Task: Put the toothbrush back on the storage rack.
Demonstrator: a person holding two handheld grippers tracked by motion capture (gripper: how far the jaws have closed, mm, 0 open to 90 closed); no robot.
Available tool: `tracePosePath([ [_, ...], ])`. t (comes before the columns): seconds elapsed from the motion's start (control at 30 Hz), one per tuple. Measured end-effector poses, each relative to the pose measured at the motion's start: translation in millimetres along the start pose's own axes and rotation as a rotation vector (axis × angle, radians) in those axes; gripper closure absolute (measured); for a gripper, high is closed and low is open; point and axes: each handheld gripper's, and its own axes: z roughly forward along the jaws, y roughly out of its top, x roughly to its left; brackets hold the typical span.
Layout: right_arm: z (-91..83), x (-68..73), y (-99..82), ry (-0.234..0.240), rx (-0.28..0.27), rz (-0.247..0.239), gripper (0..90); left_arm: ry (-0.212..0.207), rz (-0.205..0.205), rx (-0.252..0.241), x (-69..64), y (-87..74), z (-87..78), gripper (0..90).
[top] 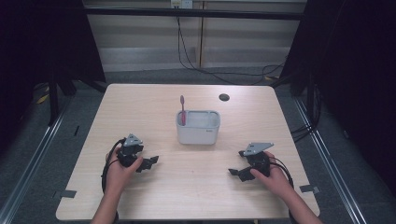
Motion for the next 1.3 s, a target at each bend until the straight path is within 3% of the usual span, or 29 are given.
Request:
tracePosePath([
  [0.53,-0.1,0.0,0.0,0.000,0.001,0.001,13.6,0.008,0.032,0.030,-1.6,-2.5,2.4,18.7],
  [0.87,0.0,0.1,0.0,0.000,0.000,0.001,13.6,0.016,0.029,0.022,-2.3,-4.4,3.8,18.7],
  [1.13,-0.1,0.0,0.0,0.000,0.001,0.001,13.6,0.019,0.075,0.003,-1.0,-7.2,5.7,17.3],
  [1.3,-0.1,0.1,0.0,-0.001,0.000,0.002,13.6,0.028,0.075,0.005,0.2,-7.5,5.2,17.3],
])
